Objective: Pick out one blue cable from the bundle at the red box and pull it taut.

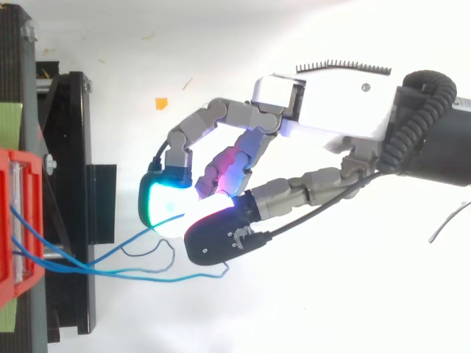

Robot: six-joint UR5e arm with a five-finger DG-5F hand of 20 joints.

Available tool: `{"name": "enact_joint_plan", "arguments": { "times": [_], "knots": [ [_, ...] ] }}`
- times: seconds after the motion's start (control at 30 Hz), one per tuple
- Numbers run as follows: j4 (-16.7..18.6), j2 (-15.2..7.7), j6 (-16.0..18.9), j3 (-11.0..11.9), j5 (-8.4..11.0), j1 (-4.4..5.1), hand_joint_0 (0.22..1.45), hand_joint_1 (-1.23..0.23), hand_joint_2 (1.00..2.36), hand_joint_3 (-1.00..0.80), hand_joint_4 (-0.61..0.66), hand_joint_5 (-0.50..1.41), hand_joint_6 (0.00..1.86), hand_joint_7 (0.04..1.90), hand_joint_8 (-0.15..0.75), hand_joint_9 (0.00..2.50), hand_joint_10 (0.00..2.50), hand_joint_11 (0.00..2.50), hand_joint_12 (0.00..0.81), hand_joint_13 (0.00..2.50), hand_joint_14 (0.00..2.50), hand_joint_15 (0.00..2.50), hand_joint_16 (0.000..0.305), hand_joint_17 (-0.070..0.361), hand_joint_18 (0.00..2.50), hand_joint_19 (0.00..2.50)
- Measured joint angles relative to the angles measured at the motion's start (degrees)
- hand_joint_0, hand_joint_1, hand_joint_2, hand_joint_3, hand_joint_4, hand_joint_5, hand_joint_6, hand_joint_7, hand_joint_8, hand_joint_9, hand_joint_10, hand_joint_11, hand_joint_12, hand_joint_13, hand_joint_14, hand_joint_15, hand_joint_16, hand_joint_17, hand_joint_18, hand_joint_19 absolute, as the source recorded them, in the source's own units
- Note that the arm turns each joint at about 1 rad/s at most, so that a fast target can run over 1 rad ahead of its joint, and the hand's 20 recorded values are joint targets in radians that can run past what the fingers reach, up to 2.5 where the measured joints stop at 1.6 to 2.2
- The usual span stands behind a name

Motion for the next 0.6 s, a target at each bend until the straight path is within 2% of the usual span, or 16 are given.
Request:
{"name": "enact_joint_plan", "arguments": {
  "times": [0.6],
  "knots": [
    [0.02, 0.00, -0.01, 0.00, 0.03, 0.00, 0.60, -0.77, 1.01, -0.15, -0.27, -0.04, 0.86, 0.93, 0.280, 1.29, 0.02, 0.66, 0.359, 0.91, 0.01, 0.40, 0.055, 0.123, 0.82, 0.60]
  ]
}}
